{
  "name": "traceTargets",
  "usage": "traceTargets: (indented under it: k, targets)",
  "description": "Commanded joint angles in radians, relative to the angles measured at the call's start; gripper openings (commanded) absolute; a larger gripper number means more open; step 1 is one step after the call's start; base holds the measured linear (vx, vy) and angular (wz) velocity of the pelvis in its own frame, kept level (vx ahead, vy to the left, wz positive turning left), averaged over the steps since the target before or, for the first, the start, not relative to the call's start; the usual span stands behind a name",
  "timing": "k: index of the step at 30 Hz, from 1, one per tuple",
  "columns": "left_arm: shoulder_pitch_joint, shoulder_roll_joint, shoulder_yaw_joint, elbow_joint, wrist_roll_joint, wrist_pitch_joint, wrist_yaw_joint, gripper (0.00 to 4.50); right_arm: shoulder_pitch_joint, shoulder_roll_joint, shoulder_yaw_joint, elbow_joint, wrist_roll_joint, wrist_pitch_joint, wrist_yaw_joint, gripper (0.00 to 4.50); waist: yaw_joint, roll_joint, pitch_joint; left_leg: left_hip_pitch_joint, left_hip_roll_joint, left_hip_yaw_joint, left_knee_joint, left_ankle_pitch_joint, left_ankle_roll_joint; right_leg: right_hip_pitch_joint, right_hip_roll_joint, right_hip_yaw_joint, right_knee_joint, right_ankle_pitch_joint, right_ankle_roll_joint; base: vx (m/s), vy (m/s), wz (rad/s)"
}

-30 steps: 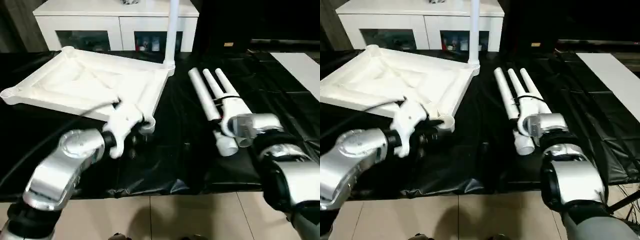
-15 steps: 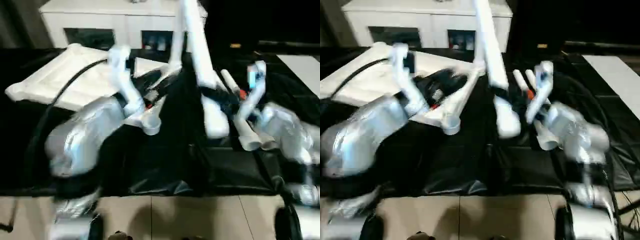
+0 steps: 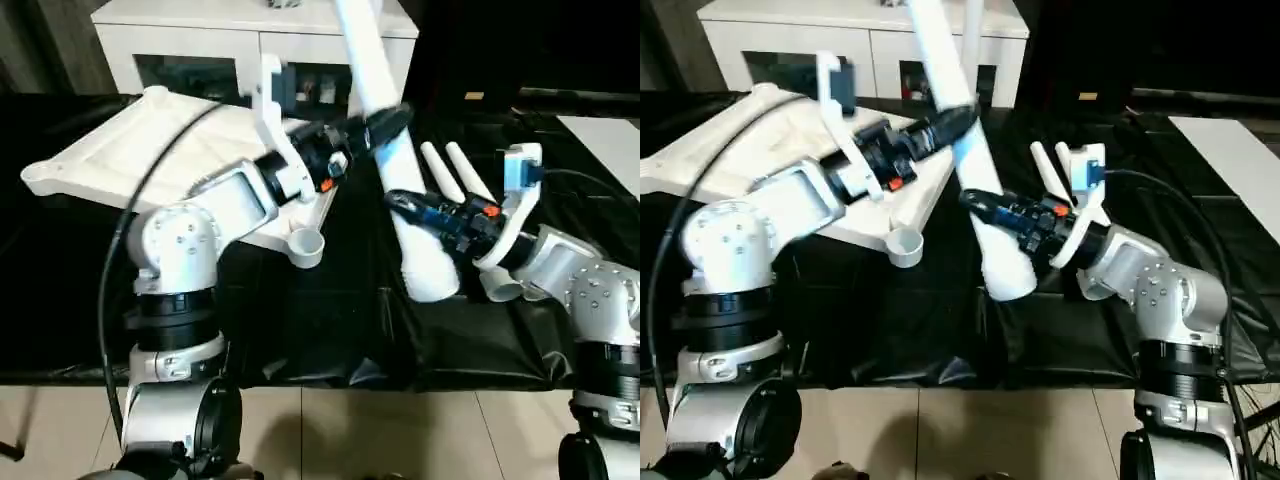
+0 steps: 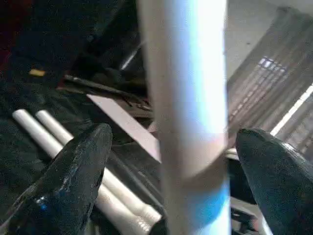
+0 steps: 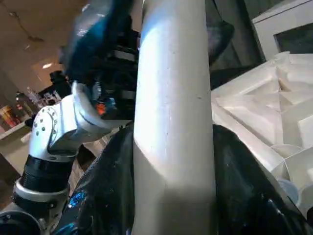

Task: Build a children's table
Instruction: Pick table leg

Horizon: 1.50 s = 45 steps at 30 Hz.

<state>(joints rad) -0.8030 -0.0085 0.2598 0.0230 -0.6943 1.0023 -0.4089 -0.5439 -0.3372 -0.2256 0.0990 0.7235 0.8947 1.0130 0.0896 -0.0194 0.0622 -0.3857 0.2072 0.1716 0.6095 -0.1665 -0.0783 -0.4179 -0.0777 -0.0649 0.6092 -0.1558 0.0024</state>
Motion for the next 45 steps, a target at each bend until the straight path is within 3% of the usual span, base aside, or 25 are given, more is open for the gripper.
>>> traceTargets:
  k: [1, 3, 6, 10, 11, 13, 17, 21, 22, 27, 36, 45]
  targets:
    - [-0.024, 0.001, -0.006, -0.001, -0.014, -0.002, 0.010, 4.50, -0.010, -0.014, 0.007, -0.024, 0.016, 0.003, 0.007, 1.82, 0.003, -0.016, -0.080, 0.013, 0.009, 0.002, -0.067, -0.167, 0.024, 0.056, -0.045, 0.028, -0.084, -0.330, -0.132, 0.000, 0.000, 0.00]
    - [-0.029, 0.000, 0.002, -0.003, -0.036, -0.002, 0.013, 4.50, -0.006, -0.021, 0.025, -0.032, 0.012, -0.004, 0.001, 1.82, 0.004, -0.021, -0.081, 0.011, 0.009, 0.004, -0.066, -0.150, 0.030, 0.058, -0.046, 0.029, -0.078, -0.290, -0.155, 0.000, 0.000, 0.00]
    - [-0.030, 0.010, -0.015, -0.001, -0.012, -0.021, 0.013, 4.50, -0.006, -0.023, 0.043, -0.031, -0.013, -0.021, -0.009, 1.82, 0.004, -0.018, -0.082, 0.012, 0.010, 0.004, -0.065, -0.139, 0.034, 0.059, -0.046, 0.030, -0.075, -0.266, -0.167, 0.000, 0.000, 0.00]
    - [-0.030, 0.017, -0.040, 0.015, 0.053, -0.064, 0.049, 4.50, -0.011, -0.006, 0.151, -0.035, -0.201, -0.164, -0.128, 1.82, 0.001, -0.017, -0.079, 0.011, 0.010, 0.005, -0.065, -0.134, 0.024, 0.057, -0.047, 0.032, -0.074, -0.258, -0.167, 0.000, 0.000, 0.00]
    - [-0.029, 0.018, -0.054, 0.018, 0.079, -0.078, 0.065, 4.50, -0.014, 0.009, 0.176, -0.031, -0.256, -0.208, -0.177, 1.82, 0.000, -0.018, -0.077, 0.011, 0.011, 0.003, -0.068, -0.153, 0.010, 0.056, -0.049, 0.031, -0.077, -0.299, -0.144, 0.000, 0.000, 0.00]
    - [-0.031, 0.008, -0.058, 0.031, 0.110, -0.098, 0.113, 4.50, -0.013, 0.037, 0.229, -0.042, -0.343, -0.295, -0.247, 1.82, -0.004, -0.016, -0.077, 0.011, 0.010, 0.003, -0.069, -0.163, 0.001, 0.056, -0.049, 0.031, -0.079, -0.314, -0.135, 0.000, 0.000, 0.00]
    - [-0.034, -0.006, -0.042, 0.057, 0.125, -0.122, 0.175, 4.50, -0.011, 0.073, 0.295, -0.062, -0.437, -0.389, -0.342, 1.82, -0.005, -0.013, -0.076, 0.013, 0.011, 0.002, -0.071, -0.187, -0.011, 0.053, -0.047, 0.033, -0.079, -0.313, -0.131, 0.000, 0.000, 0.00]
    - [-0.037, -0.004, -0.044, 0.082, 0.160, -0.141, 0.209, 4.50, -0.006, 0.107, 0.343, -0.073, -0.505, -0.461, -0.404, 1.81, -0.004, -0.011, -0.077, 0.016, 0.011, 0.002, -0.072, -0.195, -0.003, 0.052, -0.044, 0.035, -0.076, -0.272, -0.141, 0.000, 0.000, 0.00]
    - [-0.037, -0.005, -0.043, 0.089, 0.166, -0.145, 0.216, 4.22, -0.005, 0.118, 0.349, -0.075, -0.512, -0.469, -0.417, 1.81, -0.005, -0.011, -0.076, 0.015, 0.010, 0.002, -0.072, -0.195, -0.004, 0.052, -0.043, 0.035, -0.075, -0.267, -0.142, 0.000, 0.000, 0.00]
    - [-0.043, -0.012, -0.027, 0.114, 0.192, -0.189, 0.269, 3.79, -0.009, 0.135, 0.415, -0.040, -0.629, -0.565, -0.498, 1.81, -0.008, -0.012, -0.076, 0.015, 0.010, 0.001, -0.073, -0.203, -0.009, 0.054, -0.045, 0.036, -0.074, -0.264, -0.135, 0.000, 0.000, 0.00]
    - [-0.052, -0.013, 0.010, 0.124, 0.175, -0.207, 0.293, 3.25, -0.008, 0.147, 0.439, -0.014, -0.664, -0.596, -0.521, 1.81, -0.010, -0.013, -0.075, 0.015, 0.009, 0.002, -0.073, -0.211, 0.000, 0.054, -0.043, 0.037, -0.071, -0.244, -0.142, 0.000, 0.000, 0.00]
    - [-0.047, -0.030, 0.023, 0.107, 0.119, -0.188, 0.269, 2.36, -0.007, 0.152, 0.444, 0.008, -0.687, -0.627, -0.525, 1.81, -0.011, -0.012, -0.075, 0.015, 0.008, 0.003, -0.072, -0.211, 0.004, 0.055, -0.043, 0.038, -0.070, -0.235, -0.150, 0.000, 0.000, 0.00]
